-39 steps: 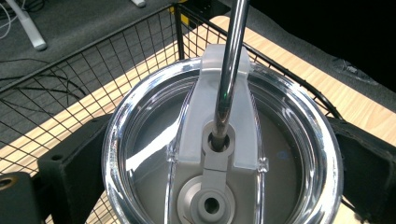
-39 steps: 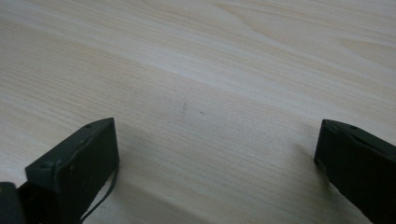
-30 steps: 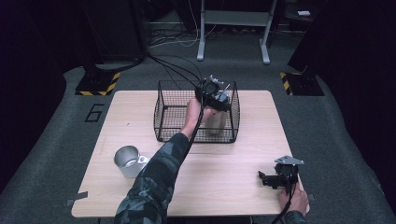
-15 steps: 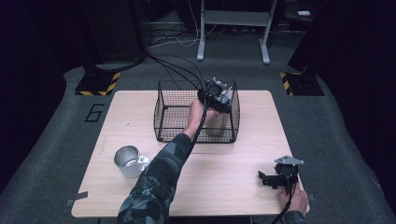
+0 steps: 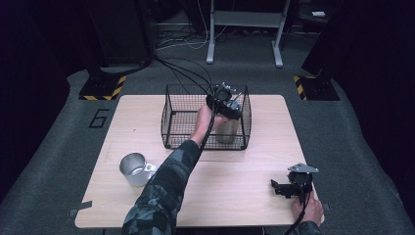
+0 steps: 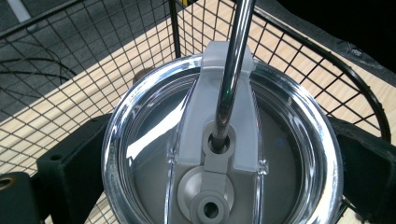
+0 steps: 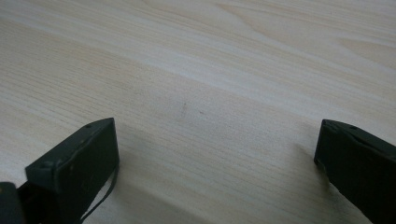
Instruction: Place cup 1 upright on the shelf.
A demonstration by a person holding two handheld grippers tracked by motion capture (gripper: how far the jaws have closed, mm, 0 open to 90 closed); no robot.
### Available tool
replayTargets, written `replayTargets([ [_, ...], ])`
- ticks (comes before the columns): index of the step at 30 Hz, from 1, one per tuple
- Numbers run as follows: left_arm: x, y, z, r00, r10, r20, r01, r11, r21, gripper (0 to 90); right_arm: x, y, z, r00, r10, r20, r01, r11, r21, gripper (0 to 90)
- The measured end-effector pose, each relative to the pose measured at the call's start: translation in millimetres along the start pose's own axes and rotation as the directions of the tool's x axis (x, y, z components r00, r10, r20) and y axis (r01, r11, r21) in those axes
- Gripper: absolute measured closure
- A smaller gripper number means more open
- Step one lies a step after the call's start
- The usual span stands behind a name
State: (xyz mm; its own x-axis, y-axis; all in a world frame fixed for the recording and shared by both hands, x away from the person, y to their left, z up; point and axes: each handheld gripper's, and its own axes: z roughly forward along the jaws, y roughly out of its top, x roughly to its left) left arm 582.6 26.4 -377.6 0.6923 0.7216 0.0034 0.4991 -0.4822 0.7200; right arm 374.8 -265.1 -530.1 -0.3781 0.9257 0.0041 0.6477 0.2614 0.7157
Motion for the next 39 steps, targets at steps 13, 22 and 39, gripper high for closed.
replayTargets([
  [13,-2.7,-1.9,-0.5,0.9998,0.018,-0.009,-0.018,0.9998,0.012,0.7,0.0,0.0,0.0,1.0,0.0,0.0,0.0,1.0,0.0,0.0],
  [22,1.4,-2.1,-10.5,1.0,0.003,0.008,-0.002,0.9998,-0.018,0.0,0.0,0.0,0.0,1.0,0.0,0.0,0.0,1.0,0.0,0.0],
  [39,-6.0,-6.4,-64.3,0.9988,0.027,0.04,-0.022,0.993,-0.116,0.1,0.4,-0.2,0.4,1.0,0.003,0.005,-0.003,1.0,-0.006,0.0],
])
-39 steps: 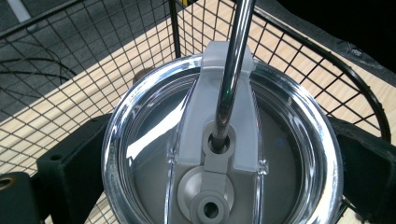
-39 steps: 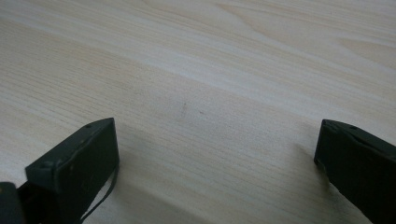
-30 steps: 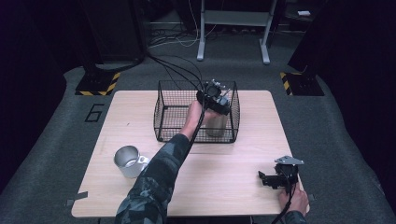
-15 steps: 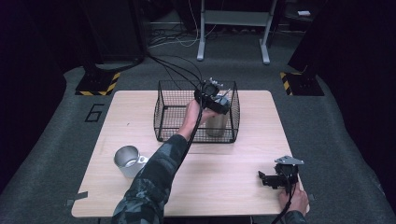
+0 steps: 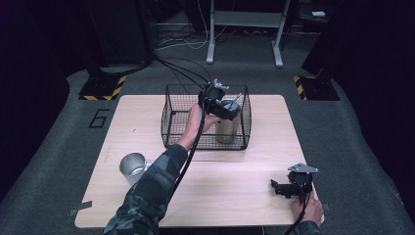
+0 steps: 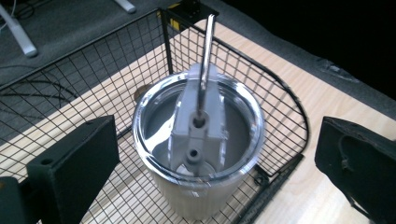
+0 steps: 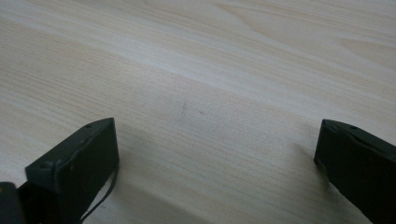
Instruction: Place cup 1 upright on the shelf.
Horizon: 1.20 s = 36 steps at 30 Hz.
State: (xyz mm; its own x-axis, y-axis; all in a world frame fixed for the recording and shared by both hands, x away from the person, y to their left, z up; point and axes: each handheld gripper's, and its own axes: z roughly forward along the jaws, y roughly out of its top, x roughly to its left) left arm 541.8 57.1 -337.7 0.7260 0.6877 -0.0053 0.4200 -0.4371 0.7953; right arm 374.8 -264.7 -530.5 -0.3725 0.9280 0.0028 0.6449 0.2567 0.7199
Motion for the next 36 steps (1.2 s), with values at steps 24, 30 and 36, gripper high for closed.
replayTargets([
  [24,-4.5,-54.8,-75.1,0.9969,0.052,-0.059,-0.053,0.9985,-0.016,0.1,-0.6,-0.1,0.0,1.0,-0.009,0.0,0.009,1.0,0.0,0.0],
  [30,-3.8,-73.7,-88.7,0.9961,0.034,-0.081,-0.036,0.9991,-0.023,0.2,-0.6,-0.1,0.0,1.0,-0.009,0.0,0.009,1.0,0.0,0.0],
  [36,-0.9,-91.3,-107.8,0.9954,0.009,-0.095,-0.012,0.9992,-0.038,0.2,-0.5,-0.1,0.1,1.0,-0.009,0.0,0.009,1.0,0.0,0.0],
])
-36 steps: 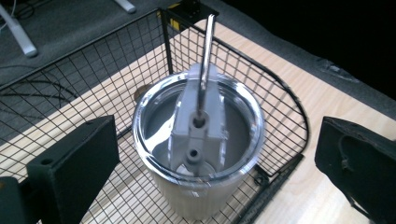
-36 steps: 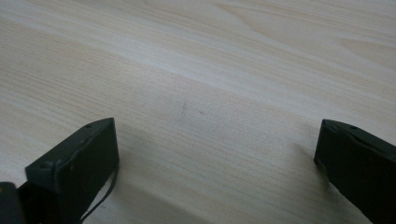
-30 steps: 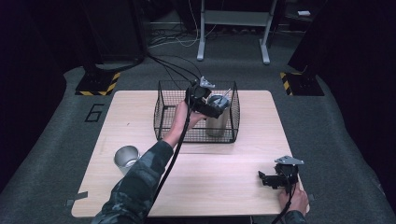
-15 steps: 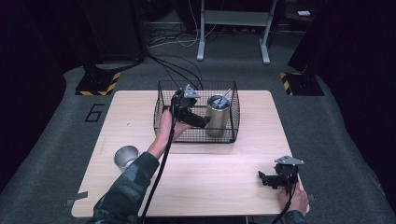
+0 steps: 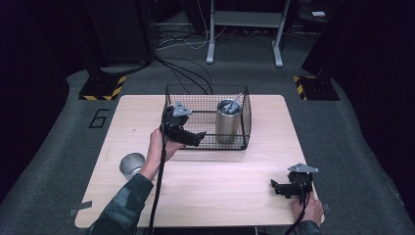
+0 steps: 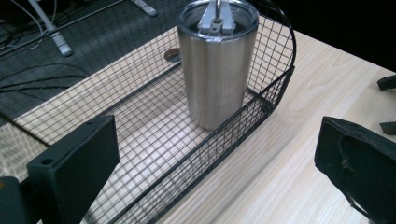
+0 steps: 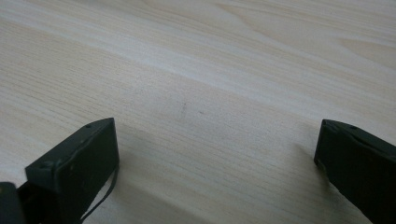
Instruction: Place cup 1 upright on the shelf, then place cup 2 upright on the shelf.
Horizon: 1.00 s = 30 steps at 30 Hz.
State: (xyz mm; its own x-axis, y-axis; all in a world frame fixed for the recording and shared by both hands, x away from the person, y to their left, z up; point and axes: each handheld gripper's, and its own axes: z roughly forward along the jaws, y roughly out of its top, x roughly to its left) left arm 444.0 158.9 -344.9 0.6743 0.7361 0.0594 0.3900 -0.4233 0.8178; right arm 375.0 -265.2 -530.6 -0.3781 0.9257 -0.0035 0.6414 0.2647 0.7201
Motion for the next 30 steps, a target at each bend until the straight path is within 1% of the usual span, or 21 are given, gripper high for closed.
replayTargets([
  [1,0.8,-2.9,-3.7,1.0,0.003,-0.006,-0.003,1.0,0.001,0.2,0.1,0.0,0.0,1.0,0.002,0.0,-0.002,1.0,0.0,0.0],
  [2,0.5,-5.1,-6.2,0.9999,-0.008,-0.012,0.007,1.0,-0.004,0.2,-0.1,0.0,-0.1,1.0,-0.001,0.0,0.001,1.0,0.001,0.0],
  [3,1.5,-8.0,-9.4,0.9998,-0.004,-0.017,0.004,1.0,-0.002,0.2,0.0,0.0,-0.1,1.0,0.0,0.0,0.0,1.0,0.001,0.0],
  [4,3.6,-13.9,-14.4,0.9995,-0.011,-0.028,0.011,0.9999,0.001,0.2,0.0,0.0,0.0,1.0,0.0,0.0,0.0,1.0,0.0,0.0],
  [5,3.6,-13.9,-14.4,0.9995,-0.011,-0.028,0.011,0.9999,0.001,0.2,0.0,0.0,0.0,1.0,0.0,0.0,0.0,1.0,0.0,0.0],
  [7,6.0,-19.3,-19.8,0.9991,-0.019,-0.038,0.019,0.9998,0.005,0.2,0.0,0.0,0.0,1.0,0.0,0.0,0.0,1.0,0.001,0.0],
  [12,10.0,-34.4,-34.3,0.9966,-0.056,-0.06,0.054,0.9983,-0.021,0.3,-0.1,0.1,-0.1,1.0,0.0,-0.001,0.0,1.0,0.001,0.0],
  [13,10.4,-37.4,-36.7,0.9967,-0.052,-0.063,0.051,0.9985,-0.019,0.2,0.0,0.0,0.0,1.0,0.0,0.0,0.0,1.0,0.0,0.0],
  [14,10.3,-43.3,-41.7,0.9959,-0.058,-0.07,0.057,0.9982,-0.02,0.2,0.0,0.0,0.0,1.0,0.0,0.0,0.0,1.0,0.0,0.0],
  [15,10.3,-43.3,-41.7,0.9959,-0.058,-0.07,0.057,0.9982,-0.02,0.2,0.0,0.0,0.0,1.0,0.0,0.0,0.0,1.0,0.0,0.0],
  [18,11.7,-55.5,-50.1,0.994,-0.077,-0.078,0.075,0.9966,-0.034,0.2,0.0,0.0,-0.1,1.0,0.0,0.0,0.0,1.0,0.001,0.0],
  [20,12.9,-58.8,-52.7,0.9938,-0.08,-0.077,0.078,0.9966,-0.025,0.2,0.2,0.0,-0.1,1.0,0.002,0.0,-0.002,1.0,0.001,0.0],
  [21,14.1,-63.6,-55.3,0.9924,-0.088,-0.086,0.086,0.9959,-0.029,0.2,0.4,0.0,-0.1,1.0,0.005,0.0,-0.005,1.0,0.001,0.0],
  [22,14.1,-63.6,-55.3,0.9924,-0.088,-0.086,0.086,0.9959,-0.029,0.2,0.4,0.0,-0.1,1.0,0.005,0.0,-0.005,1.0,0.001,0.0],
  [23,15.9,-68.6,-57.9,0.9915,-0.095,-0.088,0.093,0.9953,-0.026,0.2,0.3,0.0,-0.1,1.0,0.004,0.0,-0.004,1.0,0.002,0.0],
  [24,15.9,-68.6,-57.9,0.9915,-0.095,-0.088,0.093,0.9953,-0.026,0.2,0.1,0.0,-0.1,1.0,0.002,0.0,-0.002,1.0,0.001,0.0],
  [25,17.4,-73.9,-60.2,0.9902,-0.105,-0.092,0.103,0.9943,-0.028,0.2,0.4,0.0,-0.1,1.0,0.004,0.0,-0.004,1.0,0.001,0.0],
  [26,17.4,-73.9,-60.2,0.9902,-0.105,-0.092,0.103,0.9943,-0.028,0.2,0.4,0.0,-0.1,1.0,0.004,0.0,-0.004,1.0,0.001,0.0],
  [27,18.8,-79.1,-63.1,0.9887,-0.117,-0.093,0.115,0.9929,-0.03,0.2,0.4,0.0,-0.1,1.0,0.004,0.0,-0.004,1.0,0.001,0.0],
  [28,18.8,-79.1,-63.1,0.9887,-0.117,-0.093,0.115,0.9929,-0.03,0.2,0.2,0.0,0.0,1.0,0.002,0.0,-0.002,1.0,0.0,0.0],
  [30,20.1,-86.0,-66.4,0.9864,-0.121,-0.111,0.119,0.9925,-0.026,0.2,0.3,0.0,-0.2,1.0,0.004,0.0,-0.004,1.0,0.002,0.0],
])
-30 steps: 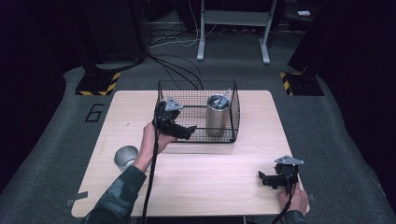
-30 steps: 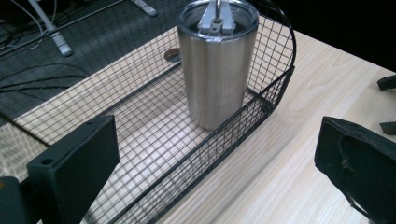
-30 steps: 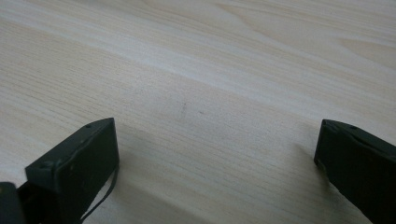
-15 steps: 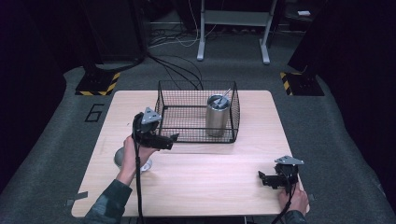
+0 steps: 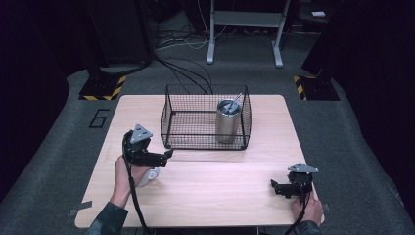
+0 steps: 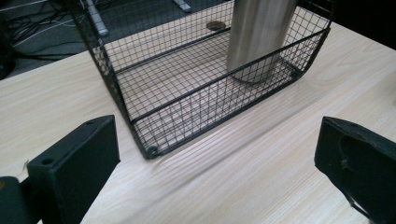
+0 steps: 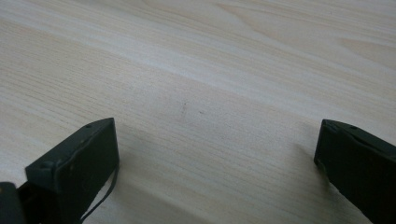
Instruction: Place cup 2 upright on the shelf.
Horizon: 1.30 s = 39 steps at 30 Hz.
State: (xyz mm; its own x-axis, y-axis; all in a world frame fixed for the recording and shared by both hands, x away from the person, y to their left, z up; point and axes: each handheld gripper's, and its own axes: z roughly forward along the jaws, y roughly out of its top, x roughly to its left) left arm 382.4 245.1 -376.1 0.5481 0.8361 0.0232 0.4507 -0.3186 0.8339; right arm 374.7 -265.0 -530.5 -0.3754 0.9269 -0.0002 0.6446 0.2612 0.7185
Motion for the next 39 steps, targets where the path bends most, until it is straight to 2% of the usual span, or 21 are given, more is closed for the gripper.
replayTargets([
  [6,7.6,-14.3,-7.5,0.9993,-0.028,-0.026,0.028,0.9996,0.004,0.2,0.0,0.0,0.1,1.0,0.0,0.001,0.0,1.0,-0.001,0.0],
  [12,19.4,-32.5,-20.5,0.9941,-0.1,-0.043,0.099,0.9949,-0.016,0.2,0.0,0.0,0.1,1.0,0.0,0.001,0.0,1.0,-0.001,0.0],
  [16,22.3,-40.1,-23.6,0.992,-0.107,-0.067,0.106,0.9943,-0.015,0.1,-0.3,0.1,0.2,1.0,-0.005,0.0,0.005,1.0,-0.003,0.0],
  [17,24.6,-45.1,-24.1,0.9892,-0.117,-0.088,0.117,0.9931,-0.016,0.1,-0.4,0.1,0.2,1.0,-0.005,0.0,0.005,1.0,-0.003,0.0],
  [18,24.6,-45.1,-24.1,0.9892,-0.117,-0.088,0.117,0.9931,-0.016,0.1,-0.4,0.1,0.2,1.0,-0.005,0.0,0.005,1.0,-0.003,0.0],
  [19,26.5,-50.2,-23.9,0.9852,-0.133,-0.109,0.132,0.9912,-0.015,0.0,-0.1,0.1,0.1,1.0,-0.002,0.0,0.002,1.0,-0.002,0.0],
  [22,28.7,-56.1,-23.5,0.9818,-0.144,-0.123,0.143,0.9895,-0.019,0.0,-0.4,0.1,0.1,1.0,-0.005,-0.001,0.005,1.0,-0.001,0.0],
  [26,38.2,-73.1,-21.4,0.9651,-0.201,-0.168,0.2,0.9796,-0.02,0.0,0.0,0.0,0.1,1.0,0.0,0.0,0.0,1.0,-0.001,0.0],
  [27,38.2,-73.1,-21.4,0.9651,-0.201,-0.168,0.2,0.9796,-0.02,0.0,0.0,0.0,0.1,1.0,0.0,0.0,0.0,1.0,-0.001,0.0],
  [29,42.2,-80.1,-18.6,0.9578,-0.213,-0.193,0.214,0.9767,-0.018,0.0,0.0,0.0,0.1,1.0,0.0,0.0,0.0,1.0,-0.001,0.0],
  [30,42.2,-80.1,-18.6,0.9578,-0.213,-0.193,0.214,0.9767,-0.018,0.2,0.0,0.0,0.1,1.0,0.0,0.0,0.0,1.0,-0.001,0.0],
  [31,43.3,-82.9,-16.2,0.9543,-0.218,-0.204,0.22,0.9755,-0.014,0.2,-0.3,0.1,0.2,1.0,-0.004,0.0,0.004,1.0,-0.002,0.0],
  [38,44.0,-87.9,-7.3,0.9506,-0.214,-0.225,0.22,0.9755,0.001,0.3,0.0,0.0,0.1,1.0,0.0,0.001,0.0,1.0,-0.001,0.0],
  [39,44.8,-88.6,-6.0,0.9488,-0.221,-0.226,0.228,0.9735,0.005,0.3,0.0,0.0,0.1,1.0,0.0,0.001,0.0,1.0,-0.001,0.0],
])
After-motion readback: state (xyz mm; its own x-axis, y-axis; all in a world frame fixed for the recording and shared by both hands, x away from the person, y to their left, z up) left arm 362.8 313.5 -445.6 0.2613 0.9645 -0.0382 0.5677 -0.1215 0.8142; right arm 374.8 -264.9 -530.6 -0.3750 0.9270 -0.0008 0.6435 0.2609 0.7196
